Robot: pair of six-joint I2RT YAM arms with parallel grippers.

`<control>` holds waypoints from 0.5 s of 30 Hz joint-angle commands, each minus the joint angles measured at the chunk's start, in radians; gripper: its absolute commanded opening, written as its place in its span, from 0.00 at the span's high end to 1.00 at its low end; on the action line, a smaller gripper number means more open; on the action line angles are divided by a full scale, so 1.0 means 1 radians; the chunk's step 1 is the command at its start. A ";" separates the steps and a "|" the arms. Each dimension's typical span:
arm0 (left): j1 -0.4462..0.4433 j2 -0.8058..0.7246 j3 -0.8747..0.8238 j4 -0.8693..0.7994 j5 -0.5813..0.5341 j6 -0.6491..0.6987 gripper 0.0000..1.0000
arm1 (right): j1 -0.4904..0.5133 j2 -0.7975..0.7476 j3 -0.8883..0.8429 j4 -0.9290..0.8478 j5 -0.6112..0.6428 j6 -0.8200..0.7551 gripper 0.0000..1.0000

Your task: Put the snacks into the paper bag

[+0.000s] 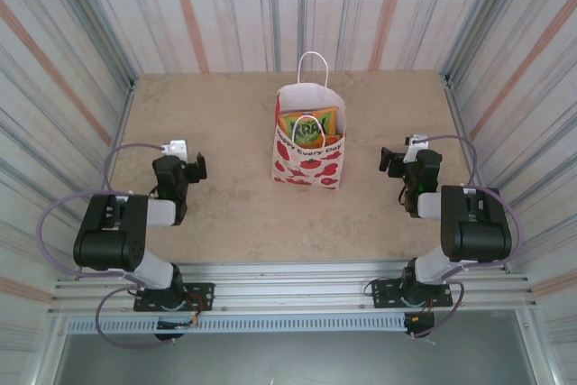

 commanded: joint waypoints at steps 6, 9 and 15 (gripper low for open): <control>-0.006 -0.012 0.016 -0.005 -0.003 -0.002 0.01 | 0.001 0.001 0.009 -0.013 0.011 0.001 0.01; 0.003 -0.006 0.024 -0.016 0.016 -0.007 0.01 | 0.001 0.001 0.009 -0.013 0.011 0.002 0.01; 0.004 -0.015 0.015 -0.006 0.022 -0.004 0.01 | -0.006 0.002 0.010 -0.015 0.003 0.006 0.01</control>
